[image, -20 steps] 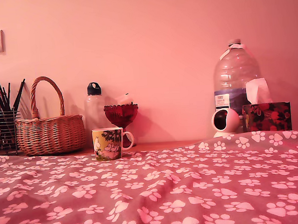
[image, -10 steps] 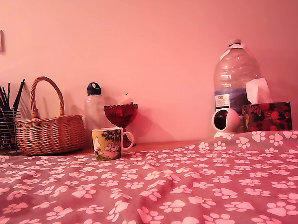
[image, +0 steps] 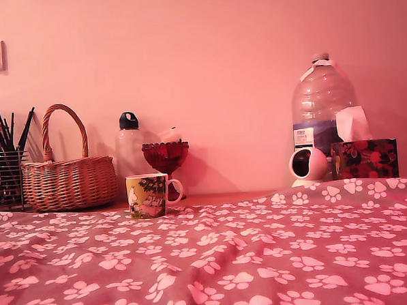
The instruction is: Pick the coffee capsule and then drop it inside the coffee cup in front of you
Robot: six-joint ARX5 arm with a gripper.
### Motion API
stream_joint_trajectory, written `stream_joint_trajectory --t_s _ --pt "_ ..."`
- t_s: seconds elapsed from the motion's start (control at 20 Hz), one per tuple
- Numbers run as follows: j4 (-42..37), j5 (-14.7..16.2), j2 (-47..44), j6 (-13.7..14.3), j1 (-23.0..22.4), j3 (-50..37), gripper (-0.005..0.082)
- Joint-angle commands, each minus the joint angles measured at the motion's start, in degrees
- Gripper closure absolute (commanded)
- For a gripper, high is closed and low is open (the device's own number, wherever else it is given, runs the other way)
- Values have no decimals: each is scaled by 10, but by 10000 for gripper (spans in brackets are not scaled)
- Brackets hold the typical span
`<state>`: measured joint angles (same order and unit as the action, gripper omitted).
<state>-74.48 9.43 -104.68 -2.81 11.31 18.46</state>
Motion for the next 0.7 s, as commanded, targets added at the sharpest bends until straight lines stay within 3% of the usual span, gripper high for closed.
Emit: stream_joint_trajectory --t_s 0.0,0.65 --pt "-9 -8 -24 3 2 15 183" --pt "-1 -8 -169 14 20 166 183"
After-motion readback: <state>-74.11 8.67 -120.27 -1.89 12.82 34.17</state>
